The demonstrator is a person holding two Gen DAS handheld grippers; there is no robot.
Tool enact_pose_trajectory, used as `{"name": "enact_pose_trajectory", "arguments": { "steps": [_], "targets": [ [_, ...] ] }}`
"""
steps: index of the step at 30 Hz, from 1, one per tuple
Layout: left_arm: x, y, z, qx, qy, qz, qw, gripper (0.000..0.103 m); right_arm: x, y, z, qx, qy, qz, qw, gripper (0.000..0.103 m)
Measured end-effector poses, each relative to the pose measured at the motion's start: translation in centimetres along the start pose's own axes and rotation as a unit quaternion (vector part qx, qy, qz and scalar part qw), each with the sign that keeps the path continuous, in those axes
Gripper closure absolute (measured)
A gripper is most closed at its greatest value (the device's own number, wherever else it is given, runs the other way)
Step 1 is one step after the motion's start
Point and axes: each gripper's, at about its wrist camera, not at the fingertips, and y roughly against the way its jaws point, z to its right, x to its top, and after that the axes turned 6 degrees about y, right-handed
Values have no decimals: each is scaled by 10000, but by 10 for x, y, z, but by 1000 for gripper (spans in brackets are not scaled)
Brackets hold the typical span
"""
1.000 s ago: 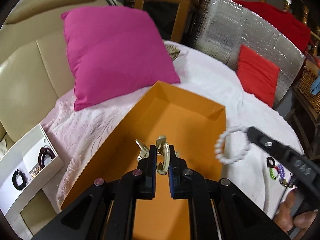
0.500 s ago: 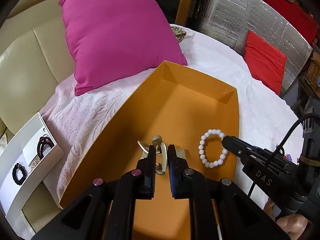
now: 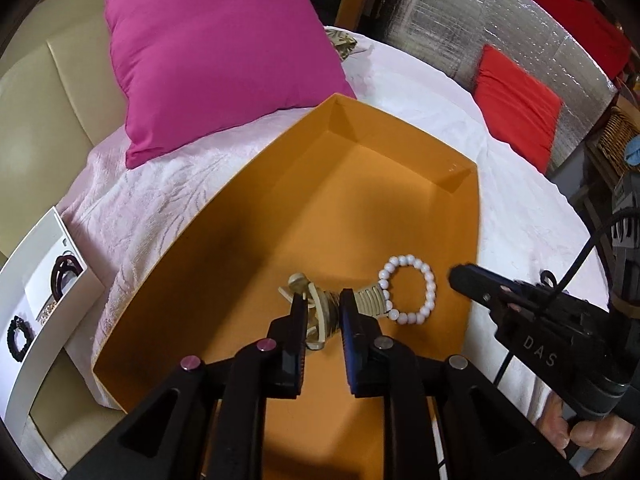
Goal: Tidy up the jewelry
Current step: 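Carry the clip and pearl bracelet into the orange box while both tools open, then grasp the multicolour bead bracelet with the left tool while the right tool grasps the watch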
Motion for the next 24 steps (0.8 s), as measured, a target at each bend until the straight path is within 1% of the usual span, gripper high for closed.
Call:
{"name": "enact_pose_trajectory", "arguments": {
  "steps": [1, 3, 4, 6, 7, 8, 9, 10, 11, 12, 14, 18, 21, 22, 24],
  "targets": [
    [0, 1, 1, 41, -25, 27, 10000, 86, 0, 2, 0, 92, 8, 88, 9999, 94],
    [-1, 3, 6, 140, -110, 122, 9998, 85, -2, 8, 2, 247, -32, 253, 9994, 82],
    [0, 4, 8, 145, -104, 181, 9997, 85, -4, 12, 4, 304, -67, 319, 9990, 80],
    [0, 10, 13, 258, -129, 419, 9987, 85, -9, 26, 12, 358, -130, 511, 9980, 75],
    [0, 14, 18, 329, -206, 591, 9975, 84, -12, 33, 17, 379, -139, 612, 9973, 74],
    [0, 18, 22, 359, -267, 748, 9962, 81, -18, 45, 24, 376, -135, 732, 9965, 71],
    [-1, 22, 26, 367, -301, 906, 9948, 78, -23, 54, 30, 339, -132, 803, 9961, 65],
    [0, 27, 31, 367, -332, 1083, 9929, 71, -31, 65, 41, 269, -139, 887, 9956, 60],
    [0, 32, 37, 349, -381, 1264, 9906, 64, -38, 76, 48, 184, -159, 961, 9951, 46],
    [-1, 35, 43, 293, -431, 1390, 9889, 61, -46, 85, 56, 97, -187, 1039, 9944, 39],
    [-4, 42, 56, 86, -526, 1600, 9857, 59, -67, 105, 81, -121, -286, 1116, 9933, 39],
    [-11, 48, 91, -307, -846, 1817, 9792, 58, -110, 138, 135, -452, -645, 1129, 9905, 39],
    [-18, 47, 119, -558, -1189, 1848, 9740, 54, -142, 161, 177, -696, -1044, 1133, 9856, 39],
    [-21, 45, 128, -632, -1282, 1828, 9727, 52, -153, 169, 192, -800, -1221, 1116, 9830, 39],
    [-26, 39, 147, -792, -1460, 1736, 9707, 50, -170, 180, 216, -902, -1516, 1115, 9780, 39]
  ]
}}
